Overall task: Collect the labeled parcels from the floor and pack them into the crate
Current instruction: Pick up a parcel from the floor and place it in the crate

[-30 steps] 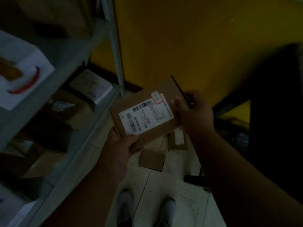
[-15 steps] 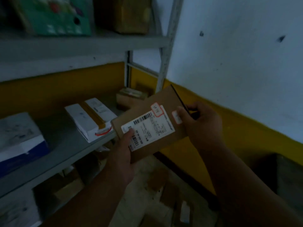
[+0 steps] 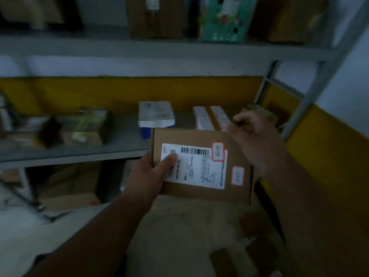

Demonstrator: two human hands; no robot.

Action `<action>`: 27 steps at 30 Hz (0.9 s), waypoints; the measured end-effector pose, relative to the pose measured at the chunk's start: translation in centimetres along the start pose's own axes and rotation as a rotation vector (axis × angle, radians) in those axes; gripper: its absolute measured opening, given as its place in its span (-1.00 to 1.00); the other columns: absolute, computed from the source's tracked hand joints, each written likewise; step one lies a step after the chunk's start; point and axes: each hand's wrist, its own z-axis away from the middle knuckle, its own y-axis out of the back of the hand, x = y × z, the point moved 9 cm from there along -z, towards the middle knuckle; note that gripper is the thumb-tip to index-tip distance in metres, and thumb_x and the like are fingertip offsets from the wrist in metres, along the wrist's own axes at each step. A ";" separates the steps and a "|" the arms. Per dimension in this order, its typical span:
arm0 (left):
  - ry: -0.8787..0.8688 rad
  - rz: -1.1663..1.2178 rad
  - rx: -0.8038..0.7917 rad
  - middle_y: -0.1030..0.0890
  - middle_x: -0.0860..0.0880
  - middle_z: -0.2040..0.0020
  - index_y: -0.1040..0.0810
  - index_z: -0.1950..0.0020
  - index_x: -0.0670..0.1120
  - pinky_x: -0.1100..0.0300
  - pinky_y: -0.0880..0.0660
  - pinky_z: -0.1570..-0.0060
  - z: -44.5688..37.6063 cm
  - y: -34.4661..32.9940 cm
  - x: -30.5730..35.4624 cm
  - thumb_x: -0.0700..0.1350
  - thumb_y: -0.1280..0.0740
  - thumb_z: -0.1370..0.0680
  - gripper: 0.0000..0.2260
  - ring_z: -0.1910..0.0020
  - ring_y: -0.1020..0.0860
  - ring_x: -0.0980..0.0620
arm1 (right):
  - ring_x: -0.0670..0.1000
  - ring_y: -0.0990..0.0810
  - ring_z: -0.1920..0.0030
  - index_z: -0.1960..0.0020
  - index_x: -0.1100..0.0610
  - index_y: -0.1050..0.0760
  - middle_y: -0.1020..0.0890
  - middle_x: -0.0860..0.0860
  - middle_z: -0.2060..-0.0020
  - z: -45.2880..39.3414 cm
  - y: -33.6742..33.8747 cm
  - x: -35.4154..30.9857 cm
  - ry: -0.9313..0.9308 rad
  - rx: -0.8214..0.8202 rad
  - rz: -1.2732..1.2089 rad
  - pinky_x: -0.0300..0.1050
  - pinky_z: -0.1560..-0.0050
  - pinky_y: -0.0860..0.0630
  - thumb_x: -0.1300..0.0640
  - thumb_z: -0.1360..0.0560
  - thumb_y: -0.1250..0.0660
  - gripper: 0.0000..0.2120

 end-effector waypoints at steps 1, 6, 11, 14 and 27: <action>-0.016 -0.032 0.038 -0.73 0.01 0.07 -0.59 -0.11 0.04 0.20 -0.61 0.33 1.0 2.1 0.2 0.25 -0.41 -0.30 -0.54 0.14 -0.71 0.02 | -0.18 -0.65 0.25 -0.02 -0.19 -0.53 -0.64 -0.16 0.12 0.9 -1.9 -1.4 0.047 -0.097 -0.007 -0.20 0.31 -0.54 -0.38 -0.34 -0.36 -0.63; 0.006 0.110 0.154 -0.70 -0.10 -0.03 -0.56 -0.20 0.01 -0.13 -0.63 0.08 5.7 10.9 -0.7 0.27 -0.32 -0.42 -0.53 0.02 -0.69 -0.11 | -0.16 -0.69 0.29 0.12 -0.12 -0.61 -0.68 -0.22 0.22 5.9 -8.2 -7.5 0.204 -0.260 -0.127 -0.24 0.38 -0.60 -0.20 -0.36 -0.48 -0.80; 0.023 0.557 0.232 -0.71 -0.11 0.04 -0.66 -0.08 -0.08 -0.08 -0.55 -0.06 11.2 20.0 -2.4 0.29 -0.27 -0.47 -0.52 0.05 -0.69 -0.07 | -0.11 -0.70 0.31 0.09 -0.06 -0.58 -0.70 -0.15 0.25 11.8 -15.9 -10.2 0.022 -0.089 -0.488 -0.20 0.41 -0.59 -0.11 -0.47 -0.42 -0.86; 0.051 0.389 0.214 -0.70 -0.09 -0.05 -0.70 0.00 0.10 -0.07 -0.57 -0.03 15.6 24.9 -4.3 0.14 -0.27 -0.55 -0.76 0.00 -0.69 -0.08 | -0.13 -0.70 0.28 0.07 -0.06 -0.56 -0.70 -0.14 0.21 18.3 -23.9 -12.9 -0.076 -0.050 -0.599 -0.21 0.37 -0.60 -0.11 -0.51 -0.38 -0.87; 0.141 -0.033 0.370 -0.68 0.19 -0.06 -0.37 -0.35 0.37 0.17 -0.63 0.22 28.9 47.6 -9.9 -0.01 -0.22 -0.64 -0.65 0.04 -0.69 0.11 | -0.24 -0.57 0.12 -0.03 -0.06 -0.50 -0.60 -0.19 0.12 37.1 -43.6 -18.2 -0.132 -0.263 -0.233 -0.34 0.25 -0.45 0.02 -0.53 -0.38 -0.90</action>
